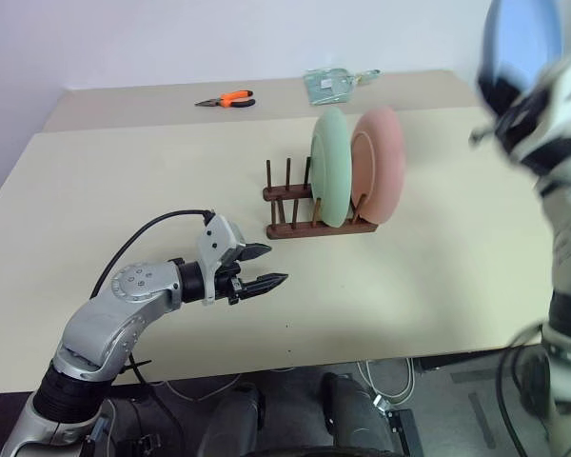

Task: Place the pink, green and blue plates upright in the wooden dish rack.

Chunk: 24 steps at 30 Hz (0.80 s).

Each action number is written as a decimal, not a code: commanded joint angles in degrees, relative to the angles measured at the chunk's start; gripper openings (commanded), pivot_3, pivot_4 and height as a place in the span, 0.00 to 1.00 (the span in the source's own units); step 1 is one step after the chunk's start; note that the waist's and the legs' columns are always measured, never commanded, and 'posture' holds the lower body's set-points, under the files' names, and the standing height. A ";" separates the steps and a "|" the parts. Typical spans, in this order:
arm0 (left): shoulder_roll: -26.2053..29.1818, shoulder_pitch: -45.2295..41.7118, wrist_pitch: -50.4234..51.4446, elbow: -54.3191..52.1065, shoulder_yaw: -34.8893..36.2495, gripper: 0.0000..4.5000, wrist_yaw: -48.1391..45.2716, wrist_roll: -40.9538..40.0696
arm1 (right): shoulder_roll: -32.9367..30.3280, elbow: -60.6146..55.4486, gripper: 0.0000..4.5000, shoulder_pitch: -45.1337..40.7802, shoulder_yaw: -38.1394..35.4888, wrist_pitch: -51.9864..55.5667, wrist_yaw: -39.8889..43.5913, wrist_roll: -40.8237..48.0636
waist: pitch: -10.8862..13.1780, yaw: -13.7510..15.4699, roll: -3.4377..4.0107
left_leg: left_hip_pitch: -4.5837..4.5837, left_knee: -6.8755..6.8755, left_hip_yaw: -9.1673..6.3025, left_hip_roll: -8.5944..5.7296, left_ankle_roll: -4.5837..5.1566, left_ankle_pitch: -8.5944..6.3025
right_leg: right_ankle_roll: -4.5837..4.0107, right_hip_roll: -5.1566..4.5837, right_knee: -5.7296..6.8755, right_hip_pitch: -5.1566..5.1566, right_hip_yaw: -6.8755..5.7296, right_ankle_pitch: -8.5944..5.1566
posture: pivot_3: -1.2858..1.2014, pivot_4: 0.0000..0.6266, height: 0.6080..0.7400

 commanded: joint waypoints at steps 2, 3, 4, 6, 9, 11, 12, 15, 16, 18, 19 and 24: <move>0.53 0.32 -2.09 0.32 1.87 0.70 -0.37 1.24 | 9.58 -4.63 0.01 -5.14 1.08 10.57 -9.22 22.49 | -0.15 0.11 -0.27 | -0.01 0.00 -0.05 -0.02 -0.01 0.00 | -0.01 -0.08 -0.04 0.03 -0.01 0.00 | 0.52 0.24 1.00; 0.76 0.62 -2.27 0.62 2.39 0.70 -0.38 1.43 | 13.97 -4.01 0.01 -5.22 2.02 11.37 -13.67 26.44 | -0.15 0.01 -0.27 | -0.02 0.01 -0.07 -0.06 -0.01 0.00 | -0.03 -0.14 -0.05 0.03 0.03 -0.01 | 0.52 0.24 1.00; 1.00 0.84 -2.44 0.92 2.86 0.70 -0.37 1.62 | 17.76 -3.33 0.01 -5.00 3.00 12.08 -17.73 30.15 | -0.15 -0.20 -0.26 | 0.01 0.05 -0.05 -0.08 0.00 0.00 | -0.03 -0.20 -0.05 0.03 0.15 -0.01 | 0.52 0.24 1.00; 1.53 1.42 -2.78 1.36 3.95 0.70 -0.36 1.85 | 22.99 -3.22 0.01 -3.72 5.71 13.64 -22.62 33.38 | -0.07 -0.33 -0.13 | 0.01 0.06 0.01 -0.08 0.00 0.00 | -0.04 -0.20 0.00 -0.08 0.30 0.01 | 0.52 0.24 1.00; 2.15 2.72 -2.89 1.05 5.47 0.70 -0.32 1.93 | 28.79 -1.90 0.01 -0.98 9.10 15.00 -28.93 36.44 | -0.08 -0.29 -0.13 | -0.06 -0.03 -0.01 -0.12 -0.03 0.02 | -0.04 -0.12 0.13 -0.29 0.25 0.02 | 0.52 0.24 1.00; 2.23 3.51 -2.72 0.49 6.09 0.70 -0.12 1.75 | 31.56 -0.26 0.01 0.59 10.41 15.43 -32.54 38.11 | -0.11 -0.43 -0.14 | -0.04 -0.21 0.04 -0.12 -0.08 0.06 | -0.02 -0.12 0.19 -0.44 0.28 0.04 | 0.52 0.24 1.00; 2.22 3.95 -2.71 0.17 6.22 0.70 0.01 1.78 | 32.19 0.39 0.01 1.47 11.38 15.76 -33.71 37.33 | -0.11 -0.41 -0.14 | -0.03 -0.27 0.06 -0.13 -0.12 0.08 | 0.08 -0.12 0.19 -0.46 0.29 0.10 | 0.52 0.24 1.00; 1.98 4.62 -2.66 -0.40 6.27 0.70 0.45 1.88 | 32.42 1.80 0.01 4.00 12.58 16.17 -35.49 36.00 | -0.13 -0.35 -0.16 | -0.02 -0.35 0.12 -0.14 -0.21 0.14 | 0.11 -0.11 0.17 -0.49 0.29 0.14 | 0.52 0.24 1.00; 1.91 4.65 -2.59 -0.48 6.31 0.70 0.59 1.82 | 32.25 2.15 0.01 4.53 12.54 16.17 -35.84 35.97 | -0.13 -0.35 -0.17 | -0.02 -0.35 0.16 -0.13 -0.21 0.14 | 0.08 -0.10 0.17 -0.48 0.28 0.12 | 0.52 0.24 1.00; 1.93 4.72 -2.50 -0.69 6.36 0.70 0.78 1.68 | 31.93 2.54 0.01 5.09 12.51 15.62 -35.78 35.50 | -0.13 -0.44 -0.15 | -0.02 -0.35 0.21 -0.13 -0.21 0.15 | 0.04 -0.08 0.17 -0.48 0.28 0.10 | 0.52 0.24 1.00; 1.96 4.74 -2.47 -0.74 6.38 0.70 0.84 1.63 | 31.78 2.76 0.01 5.22 12.46 15.39 -35.76 35.17 | -0.13 -0.53 -0.15 | 0.01 -0.35 0.23 -0.13 -0.21 0.16 | 0.04 -0.07 0.18 -0.48 0.29 0.10 | 0.52 0.24 1.00; 2.09 4.55 -2.52 -0.68 6.30 0.70 0.89 1.68 | 31.14 3.93 0.01 5.52 12.43 14.76 -35.20 32.93 | -0.13 -0.73 -0.16 | 0.06 -0.50 0.27 -0.08 -0.21 0.16 | 0.10 0.01 0.18 -0.52 0.29 0.14 | 0.52 0.24 1.00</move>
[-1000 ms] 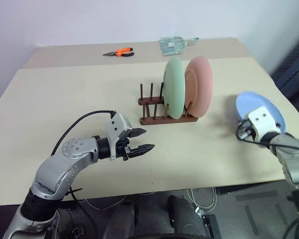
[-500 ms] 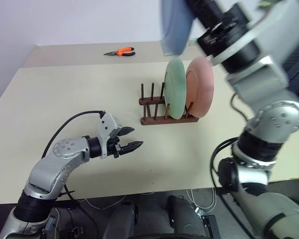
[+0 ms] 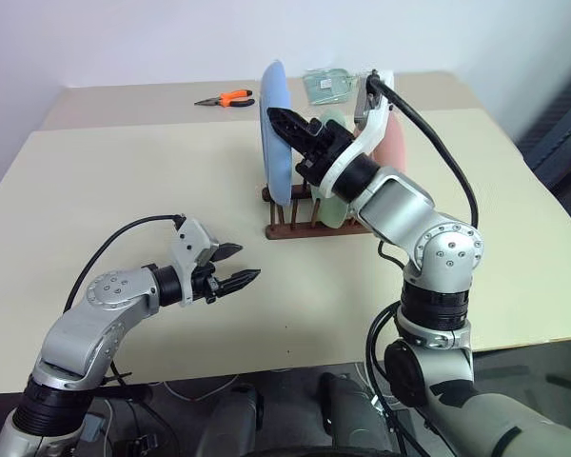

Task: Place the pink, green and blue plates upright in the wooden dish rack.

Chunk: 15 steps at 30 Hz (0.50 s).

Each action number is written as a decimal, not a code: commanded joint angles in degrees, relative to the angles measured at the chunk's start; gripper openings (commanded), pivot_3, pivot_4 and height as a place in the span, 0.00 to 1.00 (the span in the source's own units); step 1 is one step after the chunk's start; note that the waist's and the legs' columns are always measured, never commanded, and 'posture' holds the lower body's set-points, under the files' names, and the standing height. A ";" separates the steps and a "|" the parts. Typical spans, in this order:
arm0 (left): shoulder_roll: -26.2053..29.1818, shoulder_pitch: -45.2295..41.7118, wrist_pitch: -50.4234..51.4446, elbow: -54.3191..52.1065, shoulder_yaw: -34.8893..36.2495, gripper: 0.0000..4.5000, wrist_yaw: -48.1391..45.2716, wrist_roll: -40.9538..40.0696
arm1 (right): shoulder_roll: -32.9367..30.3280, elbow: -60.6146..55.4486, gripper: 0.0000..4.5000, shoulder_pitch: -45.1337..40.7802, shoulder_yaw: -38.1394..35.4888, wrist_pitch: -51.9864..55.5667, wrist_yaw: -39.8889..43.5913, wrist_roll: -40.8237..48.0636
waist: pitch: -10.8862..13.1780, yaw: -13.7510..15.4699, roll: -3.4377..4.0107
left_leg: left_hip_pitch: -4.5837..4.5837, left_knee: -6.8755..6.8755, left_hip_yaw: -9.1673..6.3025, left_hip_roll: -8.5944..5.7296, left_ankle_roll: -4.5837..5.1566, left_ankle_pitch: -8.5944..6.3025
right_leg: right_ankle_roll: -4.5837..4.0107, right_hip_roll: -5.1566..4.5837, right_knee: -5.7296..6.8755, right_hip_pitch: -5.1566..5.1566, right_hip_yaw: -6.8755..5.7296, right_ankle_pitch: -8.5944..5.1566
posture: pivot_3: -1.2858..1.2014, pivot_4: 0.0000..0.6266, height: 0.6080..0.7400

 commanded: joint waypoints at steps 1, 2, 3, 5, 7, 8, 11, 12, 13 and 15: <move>0.20 -0.20 -0.60 -1.76 1.40 0.70 0.00 -0.18 | -0.04 -0.13 0.01 -0.31 -0.55 -1.61 0.79 -1.03 | 0.00 0.01 0.00 | 0.01 -0.03 0.00 0.00 0.00 0.00 | 0.00 0.01 0.00 -0.01 0.00 0.00 | 0.52 0.24 1.00; 0.18 -0.25 -0.60 -1.77 1.35 0.70 0.02 -0.17 | 0.02 0.14 0.01 -0.24 -0.62 -1.51 0.87 -0.99 | 0.00 0.01 0.00 | 0.01 -0.05 0.00 0.01 0.00 0.00 | 0.00 0.01 0.00 -0.02 0.00 0.00 | 0.52 0.24 1.00; 0.12 -0.30 -0.59 -1.81 1.23 0.70 0.08 -0.12 | 0.01 0.54 0.07 -0.13 -0.62 -1.24 0.91 -0.91 | 0.00 0.03 0.00 | 0.01 -0.05 0.00 0.01 0.00 0.00 | 0.00 0.02 0.00 -0.03 0.00 0.00 | 0.52 0.24 1.00; 0.05 -0.33 -0.63 -1.89 1.02 0.70 0.14 -0.01 | -0.47 1.09 0.21 -0.06 -0.18 -1.24 1.36 -2.30 | 0.00 0.03 0.00 | 0.00 -0.05 0.00 0.01 -0.01 0.01 | 0.00 0.02 -0.01 -0.03 0.01 0.00 | 0.52 0.24 1.00; -0.09 -0.40 -0.54 -2.03 0.82 0.70 0.27 -0.02 | -2.72 0.35 0.43 -0.46 1.69 -2.38 4.06 -7.11 | 0.00 0.04 0.00 | 0.00 -0.05 0.01 0.01 -0.01 0.01 | -0.01 0.02 -0.02 -0.03 0.01 0.00 | 0.52 0.24 1.00; -0.15 -0.45 -0.48 -2.11 0.79 0.70 0.32 -0.07 | -4.46 -0.57 0.53 -0.77 3.22 -3.46 6.28 -10.64 | 0.00 0.10 -0.01 | 0.00 -0.04 0.03 0.01 -0.01 0.01 | -0.01 0.02 -0.02 -0.03 0.01 0.00 | 0.52 0.24 1.00; -0.32 -0.66 -0.22 -2.34 0.67 0.70 0.58 -0.18 | -9.55 -3.57 0.75 -1.26 6.69 -7.13 13.47 -18.51 | -0.01 0.15 -0.01 | -0.02 -0.03 0.04 0.00 -0.01 0.01 | 0.00 0.01 -0.05 -0.01 0.01 0.00 | 0.52 0.24 1.00; -0.59 -0.83 -0.37 -1.90 0.99 0.70 0.96 -0.10 | -12.90 -5.52 0.75 -1.52 7.47 -9.61 17.27 -22.00 | 0.00 0.16 0.00 | -0.02 -0.03 0.06 0.00 -0.01 0.01 | 0.01 0.01 -0.06 -0.01 0.01 -0.01 | 0.52 0.24 1.00; -0.85 -1.04 -0.39 -1.28 1.41 0.70 1.30 -0.16 | -16.49 -7.39 0.75 -1.49 7.27 -11.50 20.84 -24.56 | 0.00 0.19 -0.02 | -0.03 -0.03 0.06 0.00 -0.01 0.01 | 0.02 0.01 -0.06 -0.01 0.01 -0.01 | 0.52 0.24 1.00; -1.23 -1.18 -1.08 -0.37 2.06 0.70 1.81 0.26 | -22.04 -9.78 0.75 -0.16 4.46 -13.71 26.64 -25.61 | -0.01 0.39 -0.04 | -0.07 -0.04 0.06 0.00 -0.01 0.01 | 0.12 0.01 -0.12 -0.01 0.00 -0.07 | 0.52 0.24 1.00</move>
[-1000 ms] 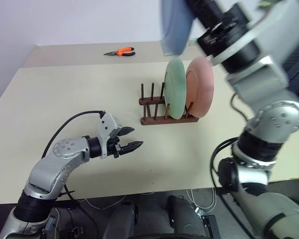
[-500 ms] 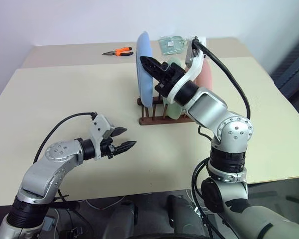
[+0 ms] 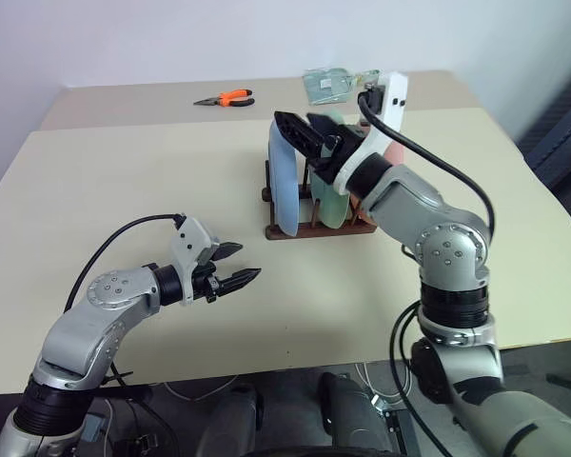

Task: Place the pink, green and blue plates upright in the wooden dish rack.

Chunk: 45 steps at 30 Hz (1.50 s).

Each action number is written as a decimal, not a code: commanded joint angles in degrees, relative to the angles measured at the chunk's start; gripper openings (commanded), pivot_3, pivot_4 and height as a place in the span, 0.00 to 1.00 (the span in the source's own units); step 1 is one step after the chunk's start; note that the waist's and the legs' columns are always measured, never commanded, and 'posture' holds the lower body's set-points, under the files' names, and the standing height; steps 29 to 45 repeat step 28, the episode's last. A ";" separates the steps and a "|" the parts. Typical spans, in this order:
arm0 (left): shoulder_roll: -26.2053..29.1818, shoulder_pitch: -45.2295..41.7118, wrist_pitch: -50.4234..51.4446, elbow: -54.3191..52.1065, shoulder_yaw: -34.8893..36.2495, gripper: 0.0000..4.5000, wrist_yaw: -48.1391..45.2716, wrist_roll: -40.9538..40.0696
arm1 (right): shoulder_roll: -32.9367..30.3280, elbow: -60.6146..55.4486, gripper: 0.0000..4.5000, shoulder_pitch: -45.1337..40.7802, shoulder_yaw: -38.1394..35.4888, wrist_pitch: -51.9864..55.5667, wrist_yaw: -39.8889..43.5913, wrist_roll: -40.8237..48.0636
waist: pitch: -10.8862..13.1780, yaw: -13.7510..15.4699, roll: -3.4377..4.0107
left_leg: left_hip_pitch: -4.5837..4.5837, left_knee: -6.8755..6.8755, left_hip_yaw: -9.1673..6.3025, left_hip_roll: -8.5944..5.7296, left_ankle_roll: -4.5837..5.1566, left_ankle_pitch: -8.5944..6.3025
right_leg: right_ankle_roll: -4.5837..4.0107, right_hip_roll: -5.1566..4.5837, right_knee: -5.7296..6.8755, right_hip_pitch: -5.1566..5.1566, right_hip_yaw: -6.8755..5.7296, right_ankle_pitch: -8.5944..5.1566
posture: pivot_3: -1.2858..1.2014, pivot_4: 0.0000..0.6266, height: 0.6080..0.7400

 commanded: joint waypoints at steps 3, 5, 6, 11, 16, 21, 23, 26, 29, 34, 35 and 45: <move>-0.78 -0.91 -1.93 1.52 3.38 0.70 1.94 0.79 | -11.46 -7.11 0.75 3.68 -11.49 -5.32 14.44 1.07 | -0.10 0.13 -0.18 | 0.03 -0.01 0.00 0.01 0.00 0.00 | 0.12 -0.01 -0.05 0.09 0.00 -0.07 | 0.52 0.24 1.00; -0.73 -0.49 -4.19 4.50 5.17 0.70 2.40 2.25 | -17.46 -7.04 0.75 10.68 -18.21 -5.33 20.07 1.50 | -0.15 0.30 -0.26 | 0.05 -0.01 -0.01 0.01 0.00 -0.01 | 0.11 -0.02 -0.06 0.13 0.00 -0.08 | 0.52 0.24 1.00; -0.87 -0.40 -5.24 6.35 6.02 0.70 2.97 3.10 | -20.70 -6.41 0.75 15.06 -21.51 -5.38 23.34 0.95 | -0.19 0.67 -0.33 | 0.05 -0.01 -0.02 0.01 0.00 -0.01 | 0.07 -0.04 -0.09 0.17 -0.02 -0.10 | 0.52 0.24 1.00; -3.78 1.01 -12.60 17.60 11.12 0.70 6.09 5.80 | -27.53 -0.78 0.75 36.53 -28.28 -9.20 35.04 -4.94 | -0.20 1.18 -0.27 | 0.10 -0.01 0.15 0.01 0.03 -0.03 | -0.02 -0.15 -0.17 0.22 -0.02 -0.20 | 0.52 0.24 1.00; -6.63 2.98 -18.49 21.93 11.67 0.70 9.76 10.35 | -26.65 7.36 0.75 42.79 -23.39 -18.37 37.87 -15.86 | -0.19 0.94 -0.25 | 0.15 0.14 0.29 0.03 0.02 -0.03 | -0.06 -0.19 -0.11 0.27 0.05 -0.17 | 0.52 0.24 1.00; -7.69 4.18 -20.35 22.00 11.96 0.70 10.55 11.34 | -23.41 14.09 0.75 40.91 -19.71 -23.18 37.32 -20.73 | -0.19 1.41 -0.26 | 0.11 0.18 0.25 0.03 0.02 -0.03 | -0.06 -0.20 -0.11 0.27 0.03 -0.16 | 0.52 0.24 1.00; -7.93 4.72 -20.56 21.62 11.96 0.70 10.92 11.67 | -21.97 16.32 0.75 40.22 -19.14 -24.03 37.05 -21.39 | -0.20 1.50 -0.27 | 0.10 0.21 0.25 0.01 0.02 -0.03 | -0.06 -0.22 -0.11 0.26 0.03 -0.15 | 0.52 0.24 1.00; -8.56 5.06 -20.52 20.94 11.56 0.70 11.50 11.99 | -20.66 18.32 0.75 39.63 -18.36 -25.45 36.91 -22.96 | -0.19 1.64 -0.25 | 0.08 0.21 0.21 0.00 0.02 -0.03 | -0.07 -0.22 -0.10 0.27 0.03 -0.15 | 0.52 0.24 1.00; -8.95 5.07 -20.40 20.55 11.12 0.70 11.74 12.27 | -20.08 19.32 0.75 39.16 -17.85 -26.54 36.68 -24.01 | -0.20 1.62 -0.26 | 0.08 0.22 0.19 0.00 0.02 -0.03 | -0.06 -0.22 -0.10 0.27 0.02 -0.15 | 0.52 0.24 1.00; -8.95 5.07 -20.40 20.55 11.12 0.70 11.74 12.27 | -20.08 19.32 0.75 39.16 -17.85 -26.54 36.68 -24.01 | -0.20 1.62 -0.26 | 0.08 0.22 0.19 0.00 0.02 -0.03 | -0.06 -0.22 -0.10 0.27 0.02 -0.15 | 0.52 0.24 1.00; -8.95 5.07 -20.40 20.55 11.12 0.70 11.74 12.27 | -20.08 19.32 0.75 39.16 -17.85 -26.54 36.68 -24.01 | -0.20 1.62 -0.26 | 0.08 0.22 0.19 0.00 0.02 -0.03 | -0.06 -0.22 -0.10 0.27 0.02 -0.15 | 0.52 0.24 1.00; -8.95 5.07 -20.40 20.55 11.12 0.70 11.74 12.27 | -20.08 19.32 0.75 39.16 -17.85 -26.54 36.68 -24.01 | -0.20 1.62 -0.26 | 0.08 0.22 0.19 0.00 0.02 -0.03 | -0.06 -0.22 -0.10 0.27 0.02 -0.15 | 0.52 0.24 1.00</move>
